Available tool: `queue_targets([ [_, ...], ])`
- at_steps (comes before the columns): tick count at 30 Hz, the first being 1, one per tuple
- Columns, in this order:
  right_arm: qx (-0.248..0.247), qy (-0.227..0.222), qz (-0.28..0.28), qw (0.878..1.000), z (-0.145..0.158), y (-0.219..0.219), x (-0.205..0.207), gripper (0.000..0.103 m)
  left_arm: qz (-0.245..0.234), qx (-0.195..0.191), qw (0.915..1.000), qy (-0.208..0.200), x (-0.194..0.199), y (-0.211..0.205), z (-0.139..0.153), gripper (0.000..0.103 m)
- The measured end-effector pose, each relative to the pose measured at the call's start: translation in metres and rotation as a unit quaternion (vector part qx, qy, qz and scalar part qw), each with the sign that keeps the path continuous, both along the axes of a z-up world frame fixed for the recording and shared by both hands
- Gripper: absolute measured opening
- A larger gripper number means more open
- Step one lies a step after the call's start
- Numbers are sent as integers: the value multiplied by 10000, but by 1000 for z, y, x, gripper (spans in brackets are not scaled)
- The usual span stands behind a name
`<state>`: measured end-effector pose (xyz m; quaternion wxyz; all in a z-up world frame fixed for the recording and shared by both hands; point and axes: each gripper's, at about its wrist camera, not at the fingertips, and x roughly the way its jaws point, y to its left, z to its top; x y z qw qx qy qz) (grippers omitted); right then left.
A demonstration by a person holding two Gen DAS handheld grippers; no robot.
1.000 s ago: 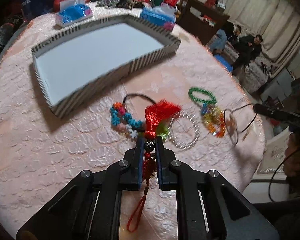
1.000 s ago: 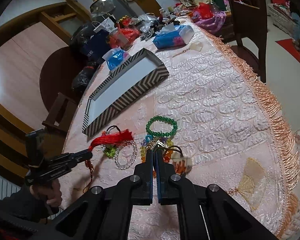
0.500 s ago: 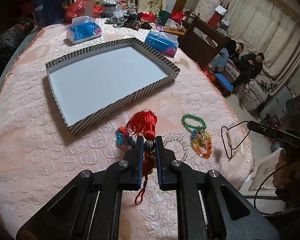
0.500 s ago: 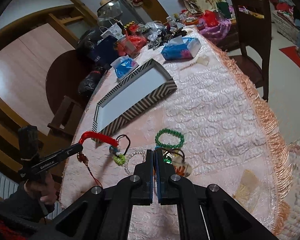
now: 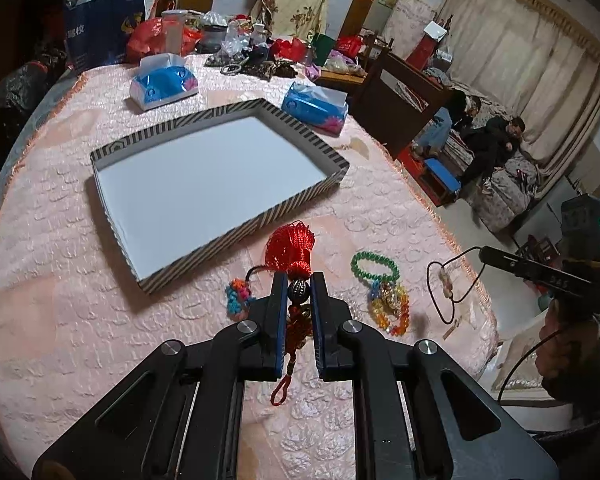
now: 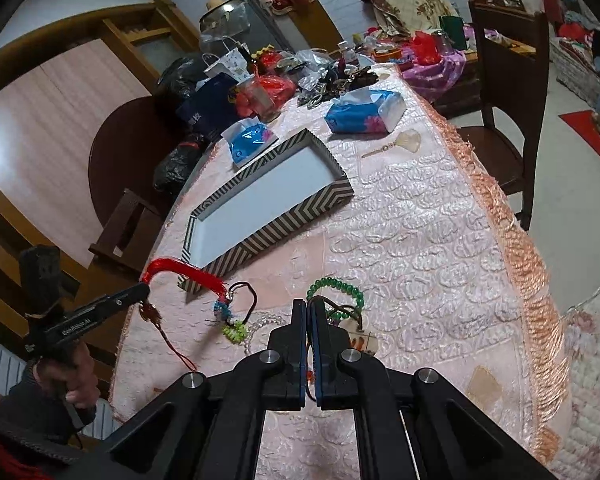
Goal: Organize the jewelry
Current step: 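Carry the tassel and black cord bracelet over the striped tray with both tools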
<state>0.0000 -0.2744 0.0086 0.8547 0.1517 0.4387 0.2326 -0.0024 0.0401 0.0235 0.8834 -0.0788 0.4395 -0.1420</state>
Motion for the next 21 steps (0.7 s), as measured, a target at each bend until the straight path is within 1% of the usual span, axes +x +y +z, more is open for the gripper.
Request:
queue_targets([
  [6,-274,-78,188,9994,7,8,12,2,8,0,9999,-102,7,1,10,10],
  [8,-494,-67,216,9985,8,12,18,2,27,18,10000,-89,10,1,10,10],
  [11,-639,-49,254,9976,9,16,25,2,89,63,9999,-101,18,0,13,10],
  [17,-849,-201,533,9948,21,32,44,2,166,193,9994,-232,34,-3,26,10],
  [21,-1013,-356,704,9917,33,42,64,2,332,247,9985,-350,51,0,39,10],
])
